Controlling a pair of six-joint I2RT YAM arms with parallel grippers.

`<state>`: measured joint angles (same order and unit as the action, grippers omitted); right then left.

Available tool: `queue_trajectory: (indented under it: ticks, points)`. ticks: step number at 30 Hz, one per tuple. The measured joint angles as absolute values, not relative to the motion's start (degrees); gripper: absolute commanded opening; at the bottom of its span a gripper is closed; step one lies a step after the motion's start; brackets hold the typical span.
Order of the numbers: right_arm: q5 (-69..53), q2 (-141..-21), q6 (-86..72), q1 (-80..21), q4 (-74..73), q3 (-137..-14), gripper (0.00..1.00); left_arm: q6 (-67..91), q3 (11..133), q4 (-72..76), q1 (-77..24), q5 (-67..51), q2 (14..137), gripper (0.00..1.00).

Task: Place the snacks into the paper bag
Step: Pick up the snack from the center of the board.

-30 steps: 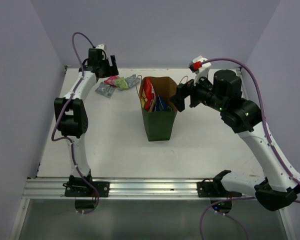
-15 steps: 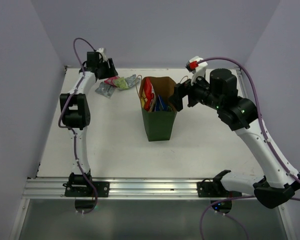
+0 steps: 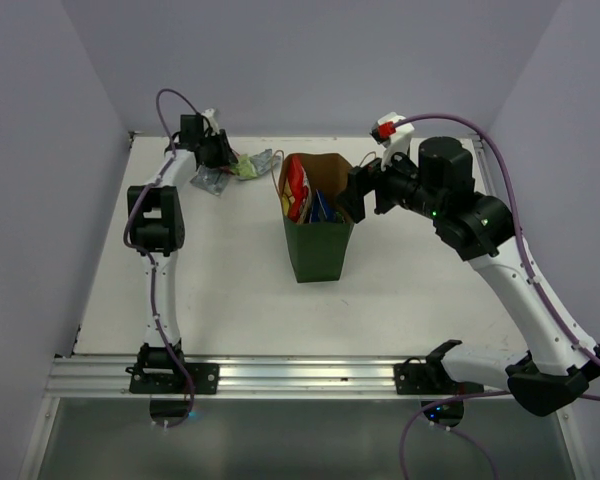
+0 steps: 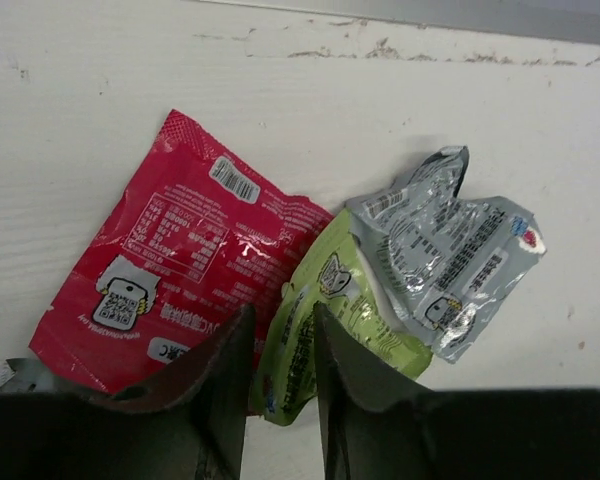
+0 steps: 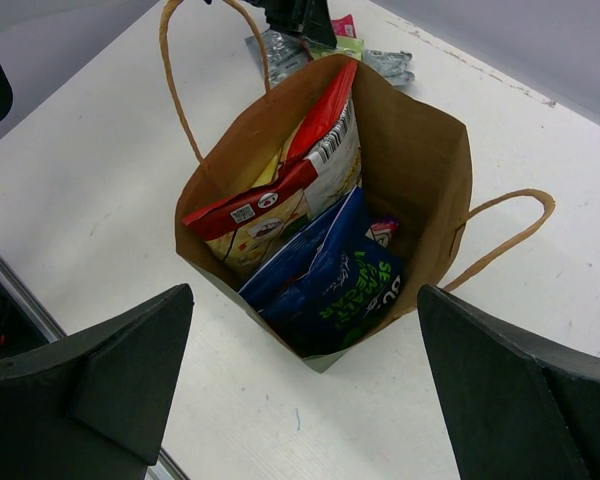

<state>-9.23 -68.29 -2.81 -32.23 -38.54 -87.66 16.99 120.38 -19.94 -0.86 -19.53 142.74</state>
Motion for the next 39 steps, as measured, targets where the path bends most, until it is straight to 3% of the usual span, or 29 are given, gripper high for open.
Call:
queue_trajectory:
  ticks: [7,22,39]
  points:
    - [-9.3,-68.3,-3.0,-32.2,-38.5,-87.7,0.99,16.9,118.3,-15.6,-0.9,-22.2,142.7,0.0]
    - [-10.3,-68.2,-3.4,-32.2,-38.1,-86.2,0.98,16.6,102.7,-11.3,-0.9,-25.1,129.3,0.0]
    - [-8.9,-68.1,-2.5,-32.2,-38.2,-84.8,0.99,14.1,99.7,-12.4,-0.9,-26.0,102.7,0.0]
